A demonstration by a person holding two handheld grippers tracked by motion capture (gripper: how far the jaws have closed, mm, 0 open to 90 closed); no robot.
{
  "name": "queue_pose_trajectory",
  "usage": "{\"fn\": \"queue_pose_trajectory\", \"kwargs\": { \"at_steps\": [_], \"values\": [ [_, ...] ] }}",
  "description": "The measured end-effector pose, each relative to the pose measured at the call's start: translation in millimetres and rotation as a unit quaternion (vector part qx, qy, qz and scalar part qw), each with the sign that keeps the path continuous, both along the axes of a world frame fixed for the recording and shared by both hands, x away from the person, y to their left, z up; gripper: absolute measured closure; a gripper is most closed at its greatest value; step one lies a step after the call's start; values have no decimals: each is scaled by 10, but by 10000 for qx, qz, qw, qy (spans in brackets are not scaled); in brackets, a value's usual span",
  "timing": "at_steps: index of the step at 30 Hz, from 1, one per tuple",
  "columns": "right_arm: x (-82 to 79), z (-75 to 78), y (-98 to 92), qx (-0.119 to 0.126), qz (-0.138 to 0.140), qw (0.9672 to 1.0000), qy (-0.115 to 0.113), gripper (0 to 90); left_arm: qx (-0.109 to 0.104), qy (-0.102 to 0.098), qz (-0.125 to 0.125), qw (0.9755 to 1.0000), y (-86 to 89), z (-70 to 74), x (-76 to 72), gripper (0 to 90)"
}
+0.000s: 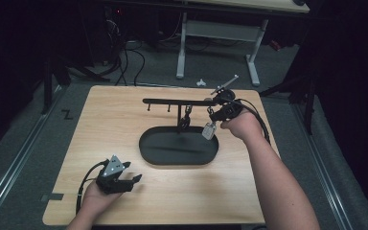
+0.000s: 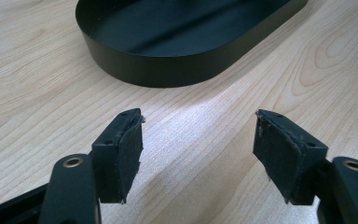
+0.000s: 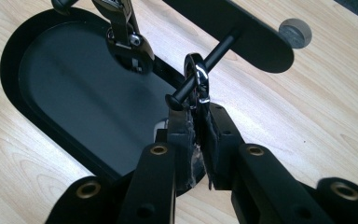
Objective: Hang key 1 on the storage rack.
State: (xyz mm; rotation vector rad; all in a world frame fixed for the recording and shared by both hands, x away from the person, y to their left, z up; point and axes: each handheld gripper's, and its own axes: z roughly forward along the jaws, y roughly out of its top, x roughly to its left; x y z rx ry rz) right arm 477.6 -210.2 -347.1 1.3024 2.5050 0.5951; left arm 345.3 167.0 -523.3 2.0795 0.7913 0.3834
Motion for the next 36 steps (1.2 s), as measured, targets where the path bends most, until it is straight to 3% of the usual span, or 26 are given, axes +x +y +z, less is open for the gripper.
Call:
{"fn": "queue_pose_trajectory", "kwargs": {
  "at_steps": [12, 14, 20, 25, 32, 36],
  "values": [
    [-44, -40, -27, -66, -179, 9998, 70, 699, 38, 28, -39, 10000, -8, -1, 1, 333],
    [-74, -71, -53, -75, -206, 9997, 88, 630, 39, 31, -34, 10000, -15, -7, 1, 333],
    [-121, -143, -101, -31, -277, 9996, 102, 539, 62, 32, -46, 10000, -23, -10, -4, 333],
    [-177, -271, -171, 54, -332, 9994, 124, 441, 74, 36, -37, 10000, -32, -14, -3, 333],
    [-270, -471, -250, 265, -438, 9985, 191, 386, 65, 36, -43, 10000, -41, -18, 5, 333],
    [-341, -629, -296, 263, -497, 9983, 177, 345, 92, 52, -64, 9999, -55, -29, 11, 333]
  ]
}}
